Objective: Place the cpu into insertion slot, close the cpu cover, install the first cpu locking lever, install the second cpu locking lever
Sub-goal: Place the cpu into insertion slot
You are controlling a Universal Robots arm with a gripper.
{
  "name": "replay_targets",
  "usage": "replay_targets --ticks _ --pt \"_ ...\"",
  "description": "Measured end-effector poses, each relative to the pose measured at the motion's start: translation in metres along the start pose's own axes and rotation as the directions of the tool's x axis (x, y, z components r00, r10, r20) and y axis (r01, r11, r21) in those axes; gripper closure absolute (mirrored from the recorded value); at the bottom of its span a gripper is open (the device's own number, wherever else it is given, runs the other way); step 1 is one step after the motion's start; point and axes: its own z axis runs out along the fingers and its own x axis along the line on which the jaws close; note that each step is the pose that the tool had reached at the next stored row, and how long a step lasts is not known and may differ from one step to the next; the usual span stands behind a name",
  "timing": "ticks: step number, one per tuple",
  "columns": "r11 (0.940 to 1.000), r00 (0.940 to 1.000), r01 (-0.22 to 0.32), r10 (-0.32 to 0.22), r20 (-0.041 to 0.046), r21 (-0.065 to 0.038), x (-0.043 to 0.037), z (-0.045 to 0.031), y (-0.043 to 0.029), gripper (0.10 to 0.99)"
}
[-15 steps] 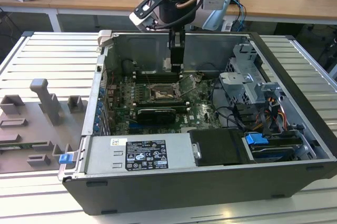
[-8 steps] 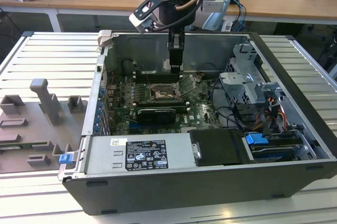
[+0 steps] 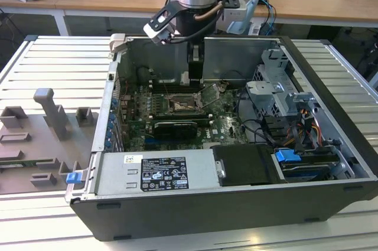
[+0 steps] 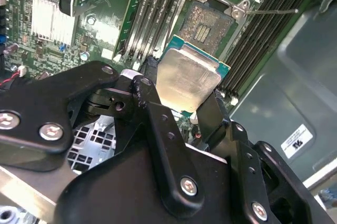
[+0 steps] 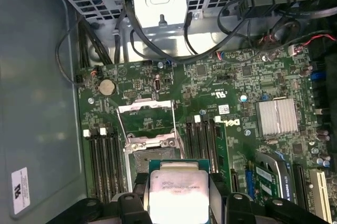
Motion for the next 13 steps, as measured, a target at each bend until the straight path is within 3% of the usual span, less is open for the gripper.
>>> replay_targets --ticks 5,13 --pt "1.0000 1.0000 0.000 0.000 -0.0001 0.000 -0.0001 0.0068 -0.0007 0.541" --pt "1.0000 1.0000 0.000 0.000 -0.0001 0.000 -0.0002 0.0103 -0.0011 0.541"
